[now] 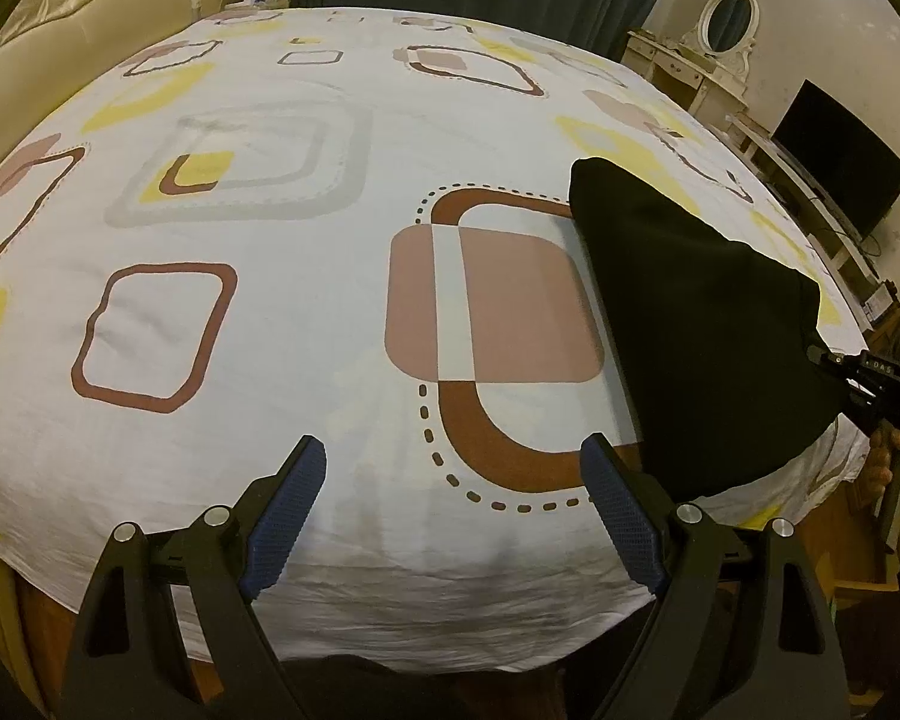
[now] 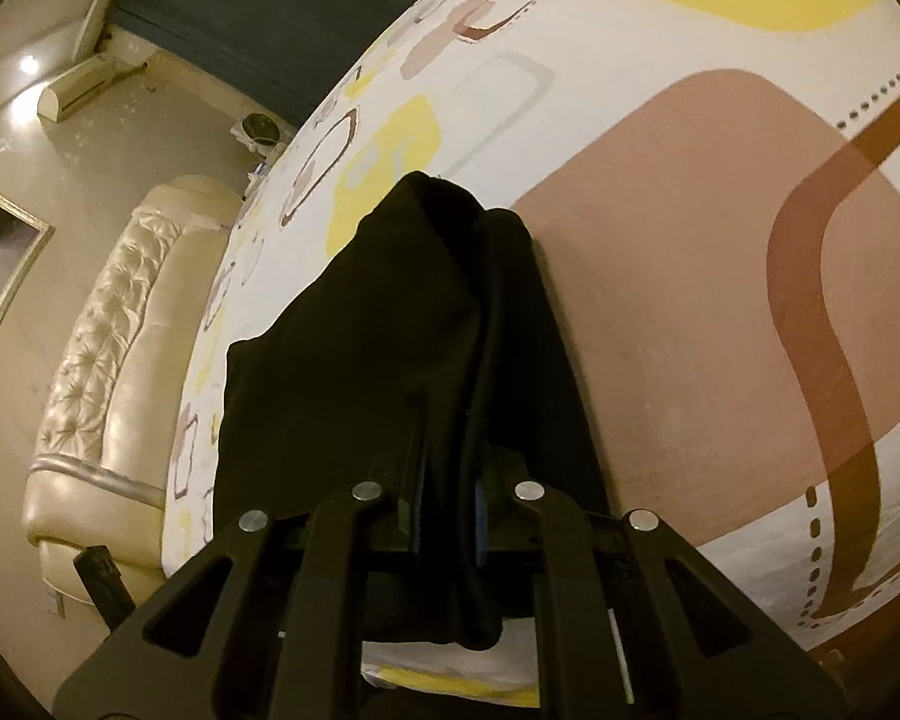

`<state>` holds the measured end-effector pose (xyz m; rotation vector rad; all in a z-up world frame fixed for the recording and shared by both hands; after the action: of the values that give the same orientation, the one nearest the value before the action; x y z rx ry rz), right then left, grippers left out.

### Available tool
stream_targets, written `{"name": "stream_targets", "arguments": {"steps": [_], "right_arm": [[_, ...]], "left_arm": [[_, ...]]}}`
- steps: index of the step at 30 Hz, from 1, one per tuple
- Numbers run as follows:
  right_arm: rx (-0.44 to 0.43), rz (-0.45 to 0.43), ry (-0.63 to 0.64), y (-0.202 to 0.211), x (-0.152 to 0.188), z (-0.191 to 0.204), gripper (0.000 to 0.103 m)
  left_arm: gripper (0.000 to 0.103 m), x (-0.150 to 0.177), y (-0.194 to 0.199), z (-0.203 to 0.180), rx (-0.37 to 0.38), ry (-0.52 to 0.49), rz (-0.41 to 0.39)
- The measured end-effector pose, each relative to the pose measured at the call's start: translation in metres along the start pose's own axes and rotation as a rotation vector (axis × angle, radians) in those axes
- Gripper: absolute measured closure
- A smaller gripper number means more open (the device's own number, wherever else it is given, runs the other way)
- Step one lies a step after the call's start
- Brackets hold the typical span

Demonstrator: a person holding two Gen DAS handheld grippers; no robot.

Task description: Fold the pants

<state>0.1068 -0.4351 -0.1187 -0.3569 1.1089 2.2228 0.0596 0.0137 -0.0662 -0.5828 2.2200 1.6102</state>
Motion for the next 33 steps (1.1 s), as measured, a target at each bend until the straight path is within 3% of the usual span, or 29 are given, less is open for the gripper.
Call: {"name": "stream_targets", "arguments": {"steps": [13, 27, 29, 30, 33], "right_arm": [[-0.085, -0.042, -0.074, 0.003, 0.006, -0.011, 0.092], [-0.07, -0.08, -0.103, 0.032, 0.012, -0.035, 0.092], [-0.002, -0.084, -0.102, 0.042, 0.01, -0.04, 0.083], [0.018, -0.091, -0.105, 0.046, 0.01, -0.043, 0.07], [0.006, -0.148, -0.14, 0.066, 0.007, -0.05, 0.048]], "left_arm": [[0.017, 0.002, 0.0, -0.002, -0.004, -0.011, -0.003], [0.017, 0.006, -0.006, -0.011, 0.03, -0.001, 0.026], [0.017, 0.006, -0.008, -0.013, 0.058, 0.014, 0.044], [0.017, 0.006, -0.009, -0.015, 0.068, 0.017, 0.05], [0.017, 0.004, -0.01, -0.026, 0.12, 0.017, 0.059]]}}
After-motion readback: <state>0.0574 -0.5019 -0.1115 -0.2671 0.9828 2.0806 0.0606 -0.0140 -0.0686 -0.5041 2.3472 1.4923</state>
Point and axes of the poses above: each gripper's, at about its wrist camera, not at the fingertips, and y roughly against the way its jaws point, z to its left, x to its underside, the point moved 3 cm from there along -y, roughly the way its jaws point, and after that the axes turned 10 degrees about y, right-handed, at the moved point
